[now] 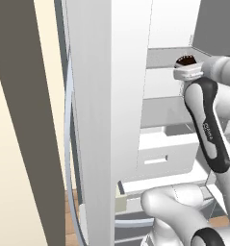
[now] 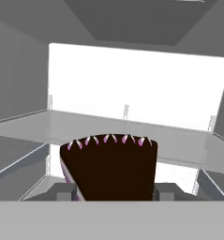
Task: Take the cake and cupcake from the fridge and place them on the empty tray on the dining counter.
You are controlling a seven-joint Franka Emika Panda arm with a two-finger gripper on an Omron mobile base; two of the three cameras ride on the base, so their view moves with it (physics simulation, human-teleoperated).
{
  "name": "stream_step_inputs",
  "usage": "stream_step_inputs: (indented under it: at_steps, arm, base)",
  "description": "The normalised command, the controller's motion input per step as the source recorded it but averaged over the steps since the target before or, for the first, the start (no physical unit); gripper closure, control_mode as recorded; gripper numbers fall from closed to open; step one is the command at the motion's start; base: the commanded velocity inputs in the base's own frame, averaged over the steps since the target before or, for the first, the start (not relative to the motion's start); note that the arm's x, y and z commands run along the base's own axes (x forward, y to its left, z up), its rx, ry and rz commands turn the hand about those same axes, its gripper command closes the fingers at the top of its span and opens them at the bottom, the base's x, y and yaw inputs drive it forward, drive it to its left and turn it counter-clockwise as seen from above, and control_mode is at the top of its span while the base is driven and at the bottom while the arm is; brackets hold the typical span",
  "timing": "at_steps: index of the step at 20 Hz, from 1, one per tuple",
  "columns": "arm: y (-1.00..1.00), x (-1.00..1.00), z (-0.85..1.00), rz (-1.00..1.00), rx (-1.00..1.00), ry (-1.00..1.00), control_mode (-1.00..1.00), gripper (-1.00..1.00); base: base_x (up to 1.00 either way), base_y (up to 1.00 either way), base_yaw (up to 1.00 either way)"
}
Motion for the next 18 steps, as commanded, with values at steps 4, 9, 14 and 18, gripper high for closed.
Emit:
stream_step_inputs:
  at_steps: [4,9,14,18]
  arm:
    - [-0.05,-0.65,-0.02,0.00,0.00,-0.01,-1.00,1.00]
    - [0.03,-0.29,-0.07,0.00,0.00,0.00,-1.00,1.00]
    - [0.00,-0.09,-0.18,0.00,0.00,0.00,-1.00,1.00]
    - [0.00,-0.09,-0.25,0.00,0.00,0.00,-1.00,1.00]
  base:
    - [0.00,0.00,0.00]
    - [0.00,0.00,0.00]
    - [0.00,0.00,0.00]
    - [0.00,0.00,0.00]
